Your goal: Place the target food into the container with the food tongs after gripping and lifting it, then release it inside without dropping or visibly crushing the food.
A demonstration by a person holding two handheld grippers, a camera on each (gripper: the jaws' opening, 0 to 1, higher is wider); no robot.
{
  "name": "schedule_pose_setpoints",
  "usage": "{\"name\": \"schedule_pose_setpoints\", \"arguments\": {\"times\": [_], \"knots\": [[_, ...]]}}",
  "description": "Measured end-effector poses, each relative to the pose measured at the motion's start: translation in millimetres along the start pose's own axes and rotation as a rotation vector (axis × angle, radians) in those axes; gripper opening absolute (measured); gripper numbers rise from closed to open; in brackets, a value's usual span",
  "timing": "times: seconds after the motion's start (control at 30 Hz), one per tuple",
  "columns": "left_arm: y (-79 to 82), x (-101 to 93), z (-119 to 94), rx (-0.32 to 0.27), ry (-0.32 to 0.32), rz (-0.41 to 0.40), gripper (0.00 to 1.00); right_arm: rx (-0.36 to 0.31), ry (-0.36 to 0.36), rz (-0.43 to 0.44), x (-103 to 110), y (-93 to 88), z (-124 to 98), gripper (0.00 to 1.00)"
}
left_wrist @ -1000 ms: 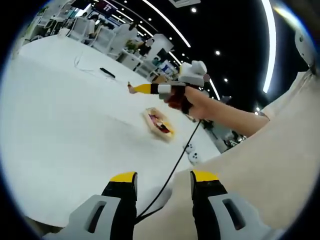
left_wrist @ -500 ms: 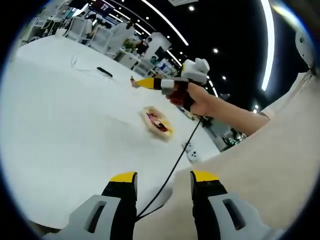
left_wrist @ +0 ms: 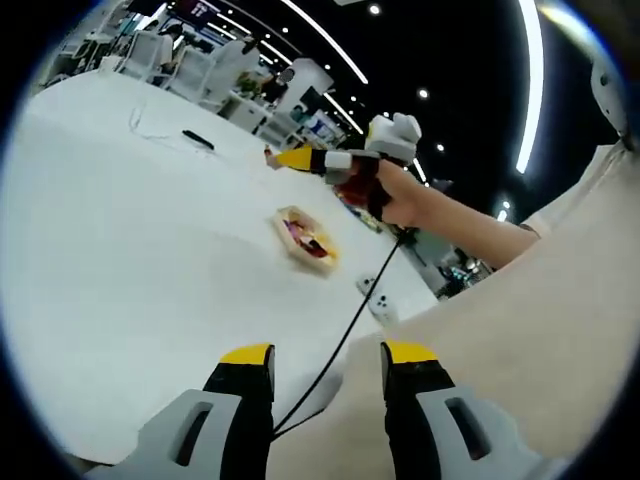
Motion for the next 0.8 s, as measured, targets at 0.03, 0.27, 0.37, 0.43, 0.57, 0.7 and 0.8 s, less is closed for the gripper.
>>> {"name": "schedule_pose_setpoints", "arguments": {"times": [0.03,0.27,0.37,0.43,0.57,0.7,0.8], "knots": [[0.5,-0.1,0,0.000,-0.001,0.001,0.42,-0.001,-0.003,0.004,-1,-0.2,-1,0.22],[0.9,-2.2,4,0.015,-0.013,0.009,0.42,-0.019,-0.032,0.034,-14,-2.3,-11,0.21],[1.1,-2.9,6,0.022,-0.019,0.011,0.42,-0.025,-0.036,0.059,-19,-4.0,-16,0.21],[2.2,-3.7,8,0.029,-0.025,0.016,0.42,-0.031,-0.047,0.070,-23,-5.5,-19,0.22],[4.8,-4.7,13,0.046,-0.039,0.027,0.42,-0.038,-0.064,0.085,-30,-8.7,-26,0.22],[8.2,-4.5,16,0.057,-0.049,0.039,0.42,-0.045,-0.078,0.098,-36,-11.2,-32,0.22],[12.4,-4.8,19,0.065,-0.059,0.051,0.42,-0.058,-0.098,0.118,-44,-12.6,-39,0.22]]}}
Point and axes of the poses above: the point that each gripper's makers call its tool centre point, and the gripper's own axes: z roughly forward along the fingers, x roughly to its left, y roughly out of its top, the point moved 8 cm from there along -z, roughly backward along the fingers, and after that the axes turned 5 degrees about x, right-handed, at the moved point
